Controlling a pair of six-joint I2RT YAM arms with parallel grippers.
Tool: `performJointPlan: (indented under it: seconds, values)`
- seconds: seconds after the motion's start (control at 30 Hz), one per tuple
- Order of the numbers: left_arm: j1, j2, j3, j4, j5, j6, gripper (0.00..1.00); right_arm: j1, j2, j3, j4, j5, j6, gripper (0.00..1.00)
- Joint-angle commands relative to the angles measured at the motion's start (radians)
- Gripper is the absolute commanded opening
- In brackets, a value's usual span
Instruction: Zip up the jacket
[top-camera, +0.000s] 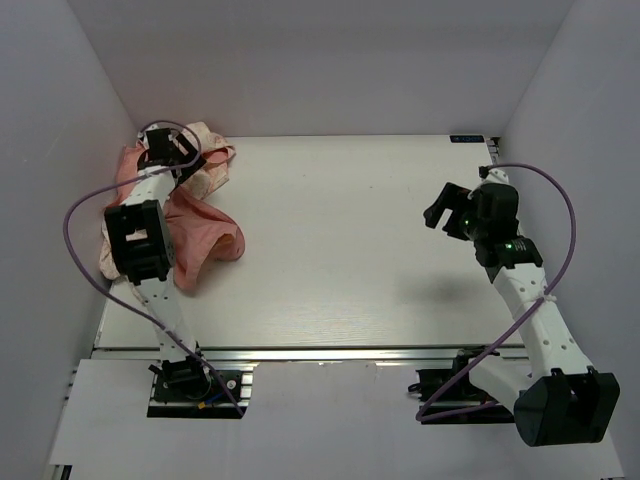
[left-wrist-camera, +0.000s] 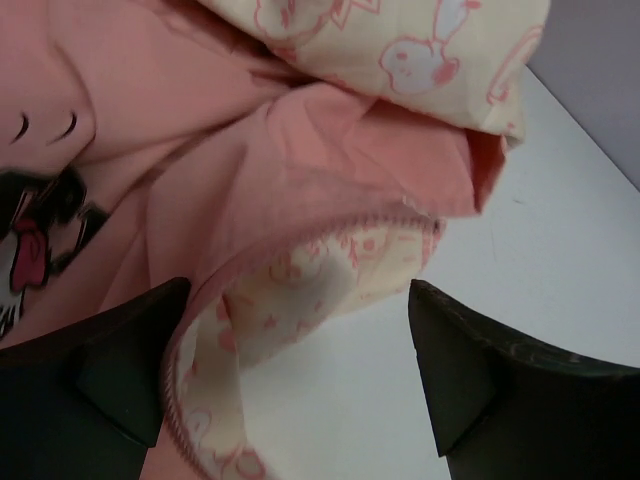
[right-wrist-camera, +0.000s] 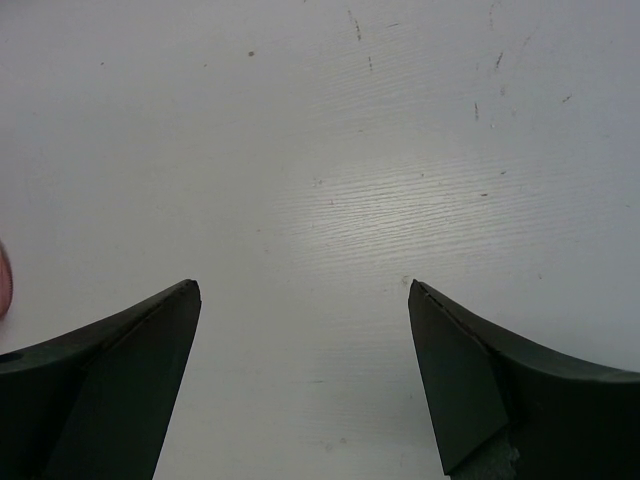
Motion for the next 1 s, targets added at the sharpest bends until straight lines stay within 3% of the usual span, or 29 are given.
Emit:
performJointPlan:
  seconds: [0.0,0.07,0.1,0.2,0.23,0.4,0.43,0.53,0.57,0.63,0.67,0.8,0.97]
  values:
    - [0.005,0.087,0.134,-0.085,-0.047,0.055,0.98,-0.004,0.016,0.033,0.05,0.018,-0.028,0.89]
    - [0.005,0.143,0.183,-0.093,-0.033,0.055,0.93,-0.004,0.029,0.039,0.052,0.037,-0.031,0.9]
    - [0.004,0.151,0.187,-0.086,-0.027,0.053,0.64,-0.004,0.039,0.046,0.047,0.052,-0.032,0.89]
    - [0.002,0.153,0.167,-0.055,-0.009,0.032,0.08,-0.003,0.052,0.068,0.038,0.08,-0.037,0.89]
    - [0.002,0.147,0.158,-0.044,0.011,0.026,0.0,-0.004,0.055,0.072,0.039,0.086,-0.037,0.9]
    - [-0.045,0.05,0.041,0.093,0.15,0.044,0.0,-0.004,0.041,0.066,0.038,0.077,-0.029,0.88]
    - [-0.062,0.044,0.033,0.106,0.23,0.047,0.0,-0.003,0.035,0.062,0.039,0.075,-0.028,0.88]
    - [-0.172,0.035,0.015,0.115,0.328,0.067,0.0,-0.004,0.006,0.037,0.049,0.066,-0.009,0.87]
    - [-0.27,0.035,0.006,0.123,0.335,0.069,0.0,-0.004,-0.01,0.028,0.047,0.054,-0.006,0.87]
    - [-0.358,0.042,-0.023,0.161,0.353,0.067,0.0,-0.003,-0.027,0.025,0.038,0.052,0.007,0.87]
    - [-0.44,0.047,-0.024,0.175,0.35,0.051,0.0,-0.003,-0.043,0.025,0.033,0.052,0.009,0.87]
    - [-0.594,0.065,-0.059,0.355,0.454,-0.072,0.0,-0.004,-0.082,0.028,-0.01,0.045,0.012,0.87]
    - [-0.796,0.16,0.08,0.381,0.478,-0.137,0.0,-0.004,-0.128,0.019,-0.048,0.032,0.026,0.87]
